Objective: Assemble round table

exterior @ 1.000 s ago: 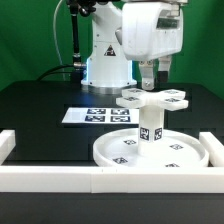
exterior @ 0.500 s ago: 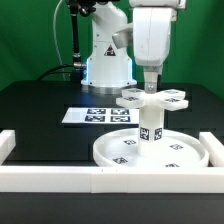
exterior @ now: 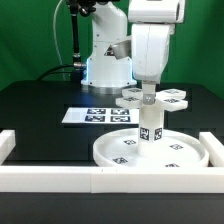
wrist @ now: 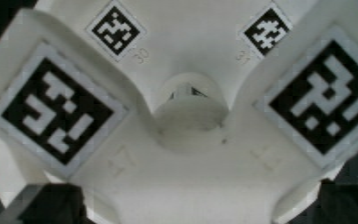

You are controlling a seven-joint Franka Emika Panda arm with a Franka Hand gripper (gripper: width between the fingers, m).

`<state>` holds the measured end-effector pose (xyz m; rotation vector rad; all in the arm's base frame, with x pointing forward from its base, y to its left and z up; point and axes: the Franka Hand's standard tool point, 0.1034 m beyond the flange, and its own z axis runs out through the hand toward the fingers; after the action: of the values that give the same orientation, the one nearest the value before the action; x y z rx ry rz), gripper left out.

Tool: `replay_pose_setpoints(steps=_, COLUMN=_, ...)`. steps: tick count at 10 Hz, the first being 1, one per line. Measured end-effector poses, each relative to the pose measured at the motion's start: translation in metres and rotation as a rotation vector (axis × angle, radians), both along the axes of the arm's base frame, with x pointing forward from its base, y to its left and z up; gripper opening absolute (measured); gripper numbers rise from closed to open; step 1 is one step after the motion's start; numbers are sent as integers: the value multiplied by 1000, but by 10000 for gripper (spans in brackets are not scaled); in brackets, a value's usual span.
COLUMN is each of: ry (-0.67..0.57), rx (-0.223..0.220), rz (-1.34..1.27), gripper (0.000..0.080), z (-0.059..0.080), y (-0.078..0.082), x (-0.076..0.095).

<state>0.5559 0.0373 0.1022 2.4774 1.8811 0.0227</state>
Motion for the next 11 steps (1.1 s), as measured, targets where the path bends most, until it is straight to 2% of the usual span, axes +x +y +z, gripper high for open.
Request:
replay_pose_setpoints(steps=2, ry=0, rx=0, rz=-7, gripper=649, z=0, y=0, x=0)
replay_pose_setpoints(steps=3, ry=0, rx=0, rz=-7, gripper=519, z=0, y=0, x=0)
replay_pose_setpoints(steps=4, ry=0, rx=0, rz=-8, gripper=437, z=0, y=0, x=0)
replay_pose_setpoints(steps=8, ry=-2, rx=3, rz=-108, gripper=437, z=0, y=-1, x=0)
replay_pose_setpoints(steps=11, ry=-4, rx=16, rz=-460, gripper=438, z=-1, y=0, x=-1)
